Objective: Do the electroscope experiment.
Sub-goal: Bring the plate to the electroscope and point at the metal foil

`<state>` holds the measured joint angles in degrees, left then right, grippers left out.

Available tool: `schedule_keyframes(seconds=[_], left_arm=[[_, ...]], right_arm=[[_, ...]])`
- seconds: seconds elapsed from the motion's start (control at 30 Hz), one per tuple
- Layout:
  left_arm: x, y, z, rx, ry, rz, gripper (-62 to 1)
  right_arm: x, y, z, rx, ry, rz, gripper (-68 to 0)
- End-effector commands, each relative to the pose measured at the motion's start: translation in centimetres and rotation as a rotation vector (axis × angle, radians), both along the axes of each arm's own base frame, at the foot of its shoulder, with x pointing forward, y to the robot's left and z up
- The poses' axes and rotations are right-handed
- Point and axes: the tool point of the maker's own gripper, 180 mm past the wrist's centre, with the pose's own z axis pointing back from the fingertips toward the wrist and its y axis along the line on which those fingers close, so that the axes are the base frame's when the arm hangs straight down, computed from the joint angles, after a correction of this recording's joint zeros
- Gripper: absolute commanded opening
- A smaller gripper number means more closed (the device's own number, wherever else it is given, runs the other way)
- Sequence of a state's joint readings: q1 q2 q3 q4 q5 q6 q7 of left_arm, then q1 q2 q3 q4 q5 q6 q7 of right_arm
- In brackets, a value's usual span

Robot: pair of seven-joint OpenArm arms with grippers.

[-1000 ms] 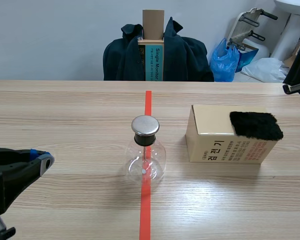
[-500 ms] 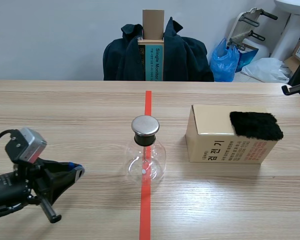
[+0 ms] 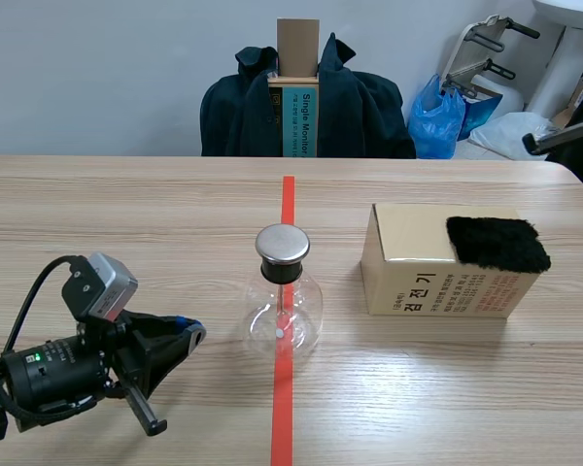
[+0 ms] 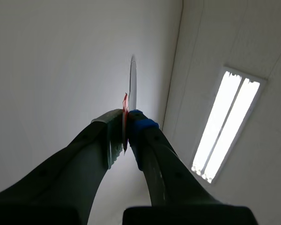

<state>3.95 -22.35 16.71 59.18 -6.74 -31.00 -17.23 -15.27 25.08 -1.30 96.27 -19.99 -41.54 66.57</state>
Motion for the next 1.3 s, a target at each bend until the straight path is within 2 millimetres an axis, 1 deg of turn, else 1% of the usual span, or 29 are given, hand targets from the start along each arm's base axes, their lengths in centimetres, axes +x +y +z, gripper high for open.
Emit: schedule_keyframes(seconds=[0.0, 0.17, 0.27, 0.33, 0.43, 0.53, 0.77, 0.87, 1.0, 1.27], left_arm=[[0.8, -0.8, 1.4, -0.024, -0.051, -0.002, -58.2], [0.8, -1.2, 1.4, -0.028, -0.054, 0.003, -58.2], [0.7, -1.6, 1.4, -0.032, -0.057, -0.006, -58.2], [0.7, -1.8, 1.4, -0.029, -0.059, -0.007, -58.2], [0.7, -2.0, 1.3, -0.024, -0.063, -0.003, -58.2], [0.6, -2.2, 1.2, -0.025, -0.061, -0.009, -58.2], [0.6, -2.3, 1.2, -0.025, -0.062, -0.013, -58.2], [0.5, -2.3, 1.2, -0.024, -0.061, -0.013, -58.2], [0.5, -2.3, 1.2, -0.025, -0.061, -0.012, -58.2], [0.5, -2.3, 1.2, -0.025, -0.061, -0.012, -58.2]], right_arm=[[-0.4, 0.9, 0.4, 0.003, -0.023, 0.042, -66.7], [-0.6, 3.7, -0.7, -0.058, 0.011, 0.148, -66.7], [0.2, 4.6, -1.3, -0.063, 0.075, 0.170, -66.7], [1.0, 5.1, -2.0, -0.075, 0.125, 0.173, -66.7], [2.0, 5.8, -3.6, -0.106, 0.185, 0.170, -66.7], [2.6, 6.3, -6.0, -0.155, 0.248, 0.177, -66.7], [3.8, 6.4, -13.5, -0.317, 0.428, 0.164, -66.7], [4.0, 6.2, -15.8, -0.363, 0.483, 0.159, -66.7], [4.6, 5.9, -17.3, -0.388, 0.530, 0.138, -66.7], [5.9, 5.6, -19.1, -0.454, 0.619, 0.085, -66.7]])
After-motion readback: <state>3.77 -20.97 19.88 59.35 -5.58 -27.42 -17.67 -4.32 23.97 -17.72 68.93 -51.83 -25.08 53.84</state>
